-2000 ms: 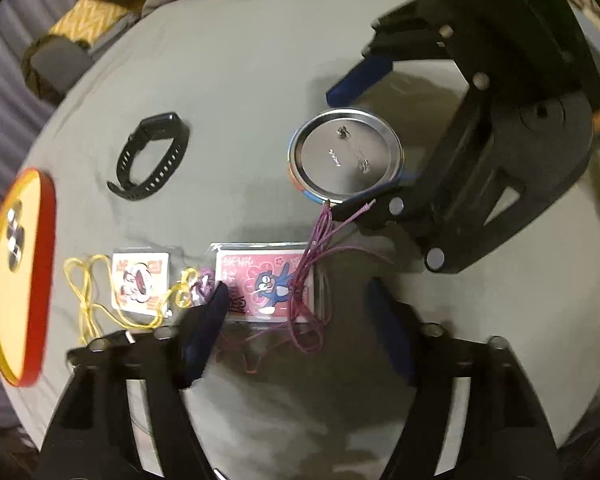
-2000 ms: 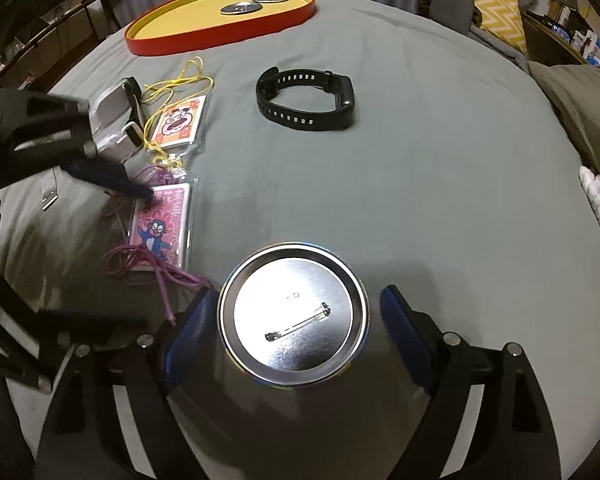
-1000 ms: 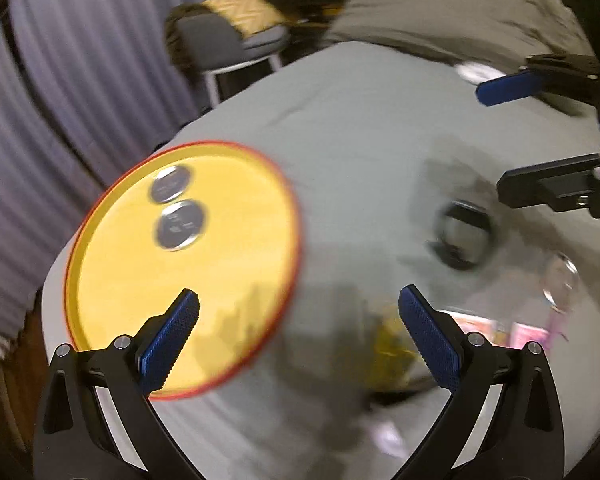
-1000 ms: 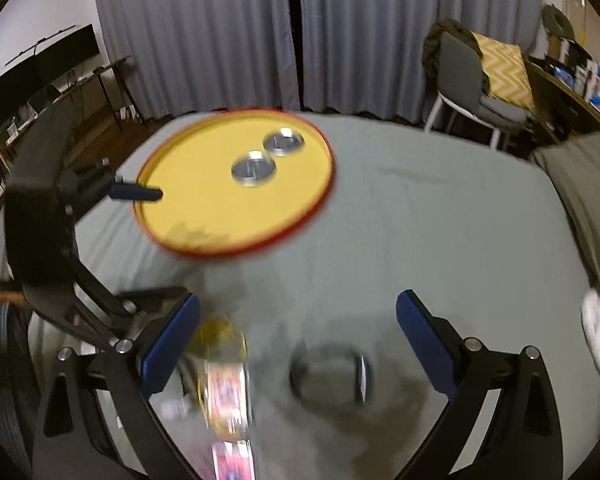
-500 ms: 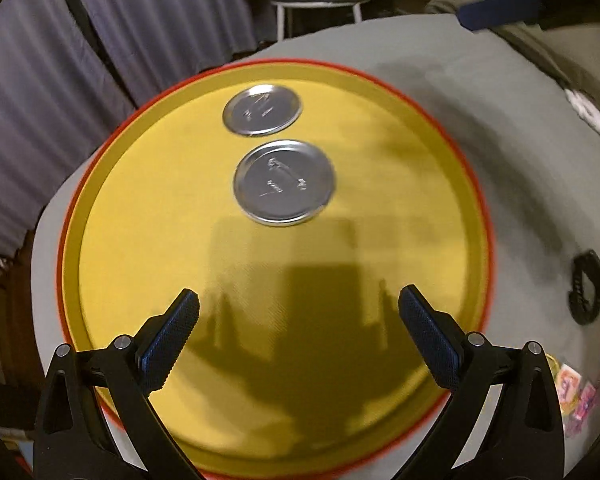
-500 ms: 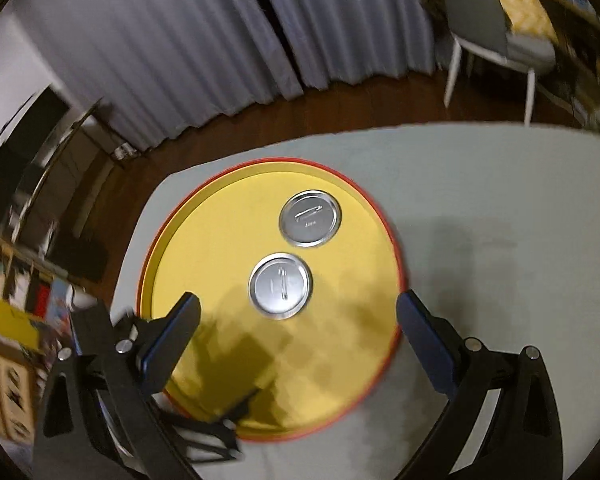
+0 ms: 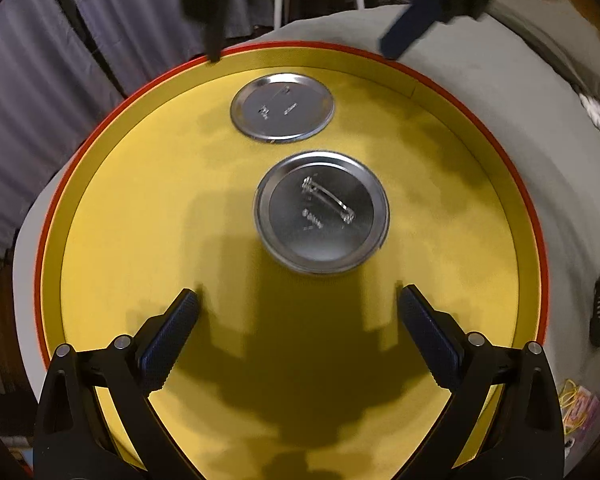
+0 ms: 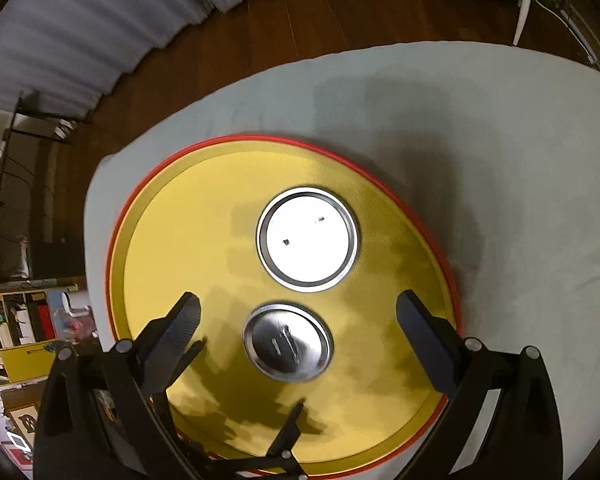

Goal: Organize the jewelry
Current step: 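Move both open tools back over the tray toward the two remaining pin badges, then grasp the large pin badge with the right tool while the left tool grasps the smaller pin badge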

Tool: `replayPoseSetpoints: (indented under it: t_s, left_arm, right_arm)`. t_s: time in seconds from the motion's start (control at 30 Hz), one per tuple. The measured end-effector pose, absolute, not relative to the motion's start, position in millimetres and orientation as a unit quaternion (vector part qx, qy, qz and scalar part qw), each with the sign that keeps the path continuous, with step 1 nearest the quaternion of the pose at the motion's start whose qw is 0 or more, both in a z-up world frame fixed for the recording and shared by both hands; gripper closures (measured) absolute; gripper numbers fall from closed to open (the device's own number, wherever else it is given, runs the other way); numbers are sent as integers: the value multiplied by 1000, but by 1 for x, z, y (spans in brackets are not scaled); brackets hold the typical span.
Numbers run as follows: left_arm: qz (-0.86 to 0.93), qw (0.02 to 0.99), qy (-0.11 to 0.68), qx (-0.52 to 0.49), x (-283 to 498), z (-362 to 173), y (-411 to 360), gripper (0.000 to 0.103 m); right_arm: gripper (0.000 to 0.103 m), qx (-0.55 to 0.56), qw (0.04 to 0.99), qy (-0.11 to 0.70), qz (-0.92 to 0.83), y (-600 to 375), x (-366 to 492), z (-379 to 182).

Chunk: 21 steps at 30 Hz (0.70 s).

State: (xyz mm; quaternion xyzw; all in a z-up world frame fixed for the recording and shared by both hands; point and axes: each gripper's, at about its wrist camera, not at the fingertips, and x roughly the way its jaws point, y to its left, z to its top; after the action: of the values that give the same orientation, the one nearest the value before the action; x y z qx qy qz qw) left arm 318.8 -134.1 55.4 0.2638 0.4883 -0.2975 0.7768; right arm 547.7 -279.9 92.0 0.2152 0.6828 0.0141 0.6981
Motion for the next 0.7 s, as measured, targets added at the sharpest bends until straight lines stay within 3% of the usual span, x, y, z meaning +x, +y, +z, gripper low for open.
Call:
replayPoseSetpoints:
  t_s: [0.7]
  left_arm:
    - [-346, 748, 480, 300, 324, 72, -158, 4]
  right_arm:
    - [8, 137, 600, 788, -17, -258, 597, 33]
